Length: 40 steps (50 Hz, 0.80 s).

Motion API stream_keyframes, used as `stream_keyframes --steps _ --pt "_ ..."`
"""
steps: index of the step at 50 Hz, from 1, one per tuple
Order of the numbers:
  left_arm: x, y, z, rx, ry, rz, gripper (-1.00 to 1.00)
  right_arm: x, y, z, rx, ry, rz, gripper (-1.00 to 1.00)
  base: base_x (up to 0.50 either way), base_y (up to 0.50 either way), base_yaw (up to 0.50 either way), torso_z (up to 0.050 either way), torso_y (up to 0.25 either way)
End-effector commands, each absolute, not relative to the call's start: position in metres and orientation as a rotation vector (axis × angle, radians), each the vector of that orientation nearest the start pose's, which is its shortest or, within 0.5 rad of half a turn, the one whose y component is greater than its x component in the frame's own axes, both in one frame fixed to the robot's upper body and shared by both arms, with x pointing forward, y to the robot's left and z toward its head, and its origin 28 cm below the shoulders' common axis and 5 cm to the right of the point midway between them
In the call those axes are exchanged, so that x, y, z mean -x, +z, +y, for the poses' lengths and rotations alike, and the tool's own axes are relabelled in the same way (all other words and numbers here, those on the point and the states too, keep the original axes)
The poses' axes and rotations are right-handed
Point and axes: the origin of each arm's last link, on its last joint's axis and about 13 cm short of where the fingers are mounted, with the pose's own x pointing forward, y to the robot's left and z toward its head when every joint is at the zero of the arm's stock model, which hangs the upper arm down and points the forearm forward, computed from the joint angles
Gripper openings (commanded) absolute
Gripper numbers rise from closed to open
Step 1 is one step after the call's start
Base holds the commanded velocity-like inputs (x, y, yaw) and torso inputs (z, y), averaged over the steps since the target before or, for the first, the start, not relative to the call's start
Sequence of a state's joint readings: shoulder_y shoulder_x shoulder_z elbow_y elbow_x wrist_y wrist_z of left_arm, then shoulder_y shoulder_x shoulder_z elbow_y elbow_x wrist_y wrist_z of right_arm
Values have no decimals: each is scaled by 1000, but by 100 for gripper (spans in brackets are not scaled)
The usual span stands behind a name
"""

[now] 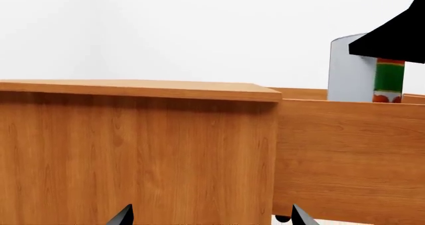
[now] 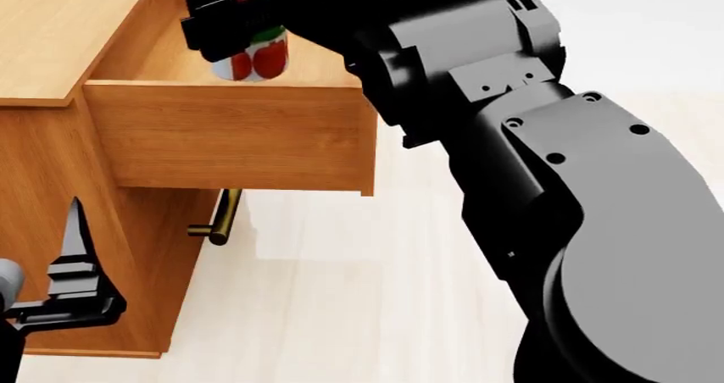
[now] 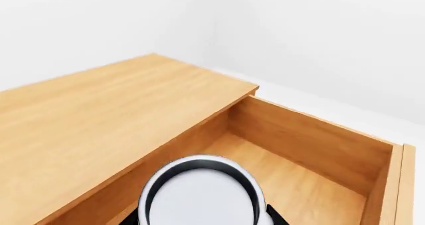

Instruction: Put the ketchup in the top drawer of the cabinet.

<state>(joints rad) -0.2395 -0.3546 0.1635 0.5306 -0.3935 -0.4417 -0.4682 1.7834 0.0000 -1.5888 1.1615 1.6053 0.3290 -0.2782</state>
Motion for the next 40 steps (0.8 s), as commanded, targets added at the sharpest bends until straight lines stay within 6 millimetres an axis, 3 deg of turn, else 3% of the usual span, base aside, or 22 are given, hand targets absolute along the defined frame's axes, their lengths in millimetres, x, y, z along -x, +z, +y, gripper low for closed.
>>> stream_keyframes --steps 1,25,26,40 --pt "-232 141 222 22 120 -235 100 -420 319 -30 89 691 136 -100 0 0 0 0 0" --pt "-232 142 223 16 127 -238 100 -421 313 -30 73 692 146 -100 0 0 0 0 0" --pt "-232 142 223 16 127 -238 100 -421 313 -30 73 691 144 100 0 0 0 0 0" --pt "-232 142 223 16 129 -239 100 -421 312 -29 68 691 138 100 0 0 0 0 0"
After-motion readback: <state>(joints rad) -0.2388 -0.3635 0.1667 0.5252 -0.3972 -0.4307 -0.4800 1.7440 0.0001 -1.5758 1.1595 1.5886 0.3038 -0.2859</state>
